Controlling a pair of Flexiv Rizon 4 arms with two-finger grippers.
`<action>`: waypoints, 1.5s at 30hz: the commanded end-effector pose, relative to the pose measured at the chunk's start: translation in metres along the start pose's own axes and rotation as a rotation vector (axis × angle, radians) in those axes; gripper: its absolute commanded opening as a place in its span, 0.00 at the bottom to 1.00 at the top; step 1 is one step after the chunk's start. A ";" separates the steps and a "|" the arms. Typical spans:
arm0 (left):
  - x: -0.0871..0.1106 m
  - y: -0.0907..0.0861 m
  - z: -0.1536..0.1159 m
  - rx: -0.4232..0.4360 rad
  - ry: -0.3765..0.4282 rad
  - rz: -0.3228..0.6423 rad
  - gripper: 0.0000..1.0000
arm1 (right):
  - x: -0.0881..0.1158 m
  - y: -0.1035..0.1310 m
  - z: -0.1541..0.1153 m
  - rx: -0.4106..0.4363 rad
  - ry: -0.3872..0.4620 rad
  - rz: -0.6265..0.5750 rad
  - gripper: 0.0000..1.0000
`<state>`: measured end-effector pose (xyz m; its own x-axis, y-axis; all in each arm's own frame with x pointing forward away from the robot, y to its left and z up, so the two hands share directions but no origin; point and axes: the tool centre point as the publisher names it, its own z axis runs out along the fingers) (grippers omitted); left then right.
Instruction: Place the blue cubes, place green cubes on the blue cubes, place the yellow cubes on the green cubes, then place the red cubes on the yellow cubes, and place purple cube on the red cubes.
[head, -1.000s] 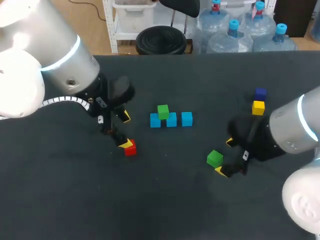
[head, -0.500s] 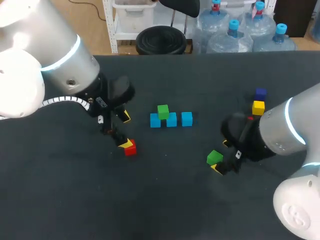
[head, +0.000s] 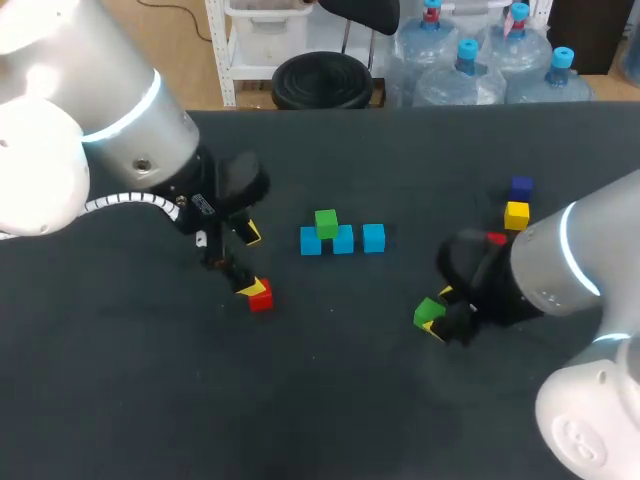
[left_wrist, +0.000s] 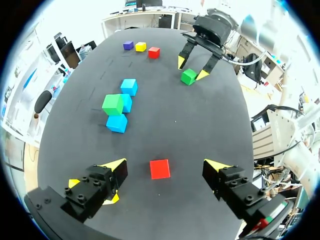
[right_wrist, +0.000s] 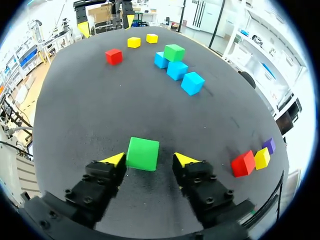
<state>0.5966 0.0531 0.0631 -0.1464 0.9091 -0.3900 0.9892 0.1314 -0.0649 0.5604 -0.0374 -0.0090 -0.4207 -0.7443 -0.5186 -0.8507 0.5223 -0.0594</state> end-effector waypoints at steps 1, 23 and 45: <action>0.001 0.001 0.000 0.002 -0.004 0.003 1.00 | -0.001 0.002 0.002 0.006 0.001 -0.002 0.49; 0.001 0.001 0.000 0.002 -0.004 0.003 1.00 | -0.008 -0.001 -0.019 -0.124 -0.076 -0.102 0.00; 0.001 0.001 0.000 0.002 -0.004 0.003 1.00 | -0.024 -0.025 -0.038 -0.458 -0.032 -0.414 0.00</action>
<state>0.5965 0.0531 0.0631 -0.1464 0.9091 -0.3899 0.9892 0.1315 -0.0649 0.5733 -0.0468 0.0349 -0.0283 -0.8323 -0.5537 -0.9760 0.1426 -0.1645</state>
